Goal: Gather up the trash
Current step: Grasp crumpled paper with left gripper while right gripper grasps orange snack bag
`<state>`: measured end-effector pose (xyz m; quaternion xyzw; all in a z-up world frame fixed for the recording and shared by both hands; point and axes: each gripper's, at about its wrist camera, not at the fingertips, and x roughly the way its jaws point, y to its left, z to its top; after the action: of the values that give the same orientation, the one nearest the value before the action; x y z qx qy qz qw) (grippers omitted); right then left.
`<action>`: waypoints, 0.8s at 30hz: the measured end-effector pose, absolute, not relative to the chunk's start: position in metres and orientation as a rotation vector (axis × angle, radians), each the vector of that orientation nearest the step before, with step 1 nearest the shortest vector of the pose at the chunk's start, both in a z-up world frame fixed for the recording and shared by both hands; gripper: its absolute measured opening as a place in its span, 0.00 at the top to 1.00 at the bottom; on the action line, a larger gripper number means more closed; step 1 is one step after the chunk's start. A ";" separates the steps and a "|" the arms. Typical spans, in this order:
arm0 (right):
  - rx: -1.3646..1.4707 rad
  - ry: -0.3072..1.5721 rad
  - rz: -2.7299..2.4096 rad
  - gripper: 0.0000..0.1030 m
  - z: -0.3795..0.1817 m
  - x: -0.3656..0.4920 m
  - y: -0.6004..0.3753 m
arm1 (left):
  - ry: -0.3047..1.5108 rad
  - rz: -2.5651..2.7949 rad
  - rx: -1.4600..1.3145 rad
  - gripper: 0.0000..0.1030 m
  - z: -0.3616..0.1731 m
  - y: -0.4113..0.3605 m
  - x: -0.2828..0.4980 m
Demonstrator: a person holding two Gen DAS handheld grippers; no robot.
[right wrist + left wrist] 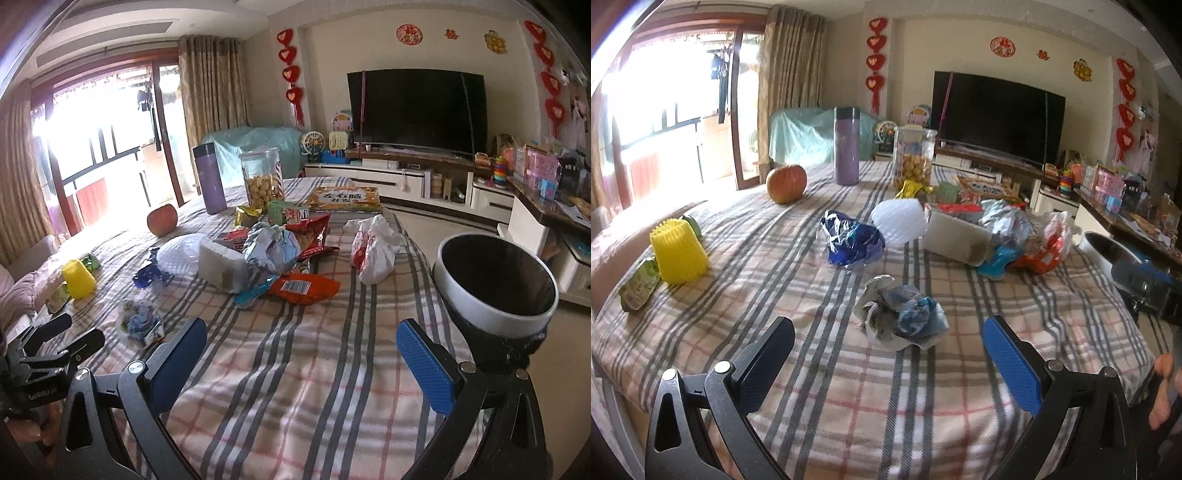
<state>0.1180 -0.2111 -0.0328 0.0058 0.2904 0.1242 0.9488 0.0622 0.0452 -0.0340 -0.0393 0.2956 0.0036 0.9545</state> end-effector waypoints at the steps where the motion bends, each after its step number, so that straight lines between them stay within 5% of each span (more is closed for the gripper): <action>1: 0.008 0.597 0.255 0.00 -0.033 0.124 -0.211 | 0.612 0.007 -0.083 0.01 -0.036 0.047 0.067; 16: -0.032 0.763 0.275 0.03 -0.070 0.210 -0.190 | 0.754 -0.016 -0.132 0.12 -0.063 0.062 0.141; 19: -0.032 0.801 0.274 0.09 -0.079 0.223 -0.187 | 0.767 -0.035 -0.134 0.22 -0.066 0.060 0.151; 21: -0.033 0.819 0.281 0.29 -0.083 0.231 -0.186 | 0.778 -0.049 -0.139 0.31 -0.068 0.060 0.155; 22: -0.032 0.830 0.286 0.29 -0.085 0.234 -0.185 | 0.783 -0.066 -0.147 0.34 -0.069 0.060 0.158; 24: -0.018 0.830 0.296 0.37 -0.086 0.237 -0.187 | 0.794 -0.111 -0.158 0.59 -0.072 0.057 0.161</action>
<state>0.2373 -0.1866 -0.0860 -0.0089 0.4016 0.1434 0.9045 0.1607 0.0573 -0.0719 -0.0766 0.3860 -0.0538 0.9177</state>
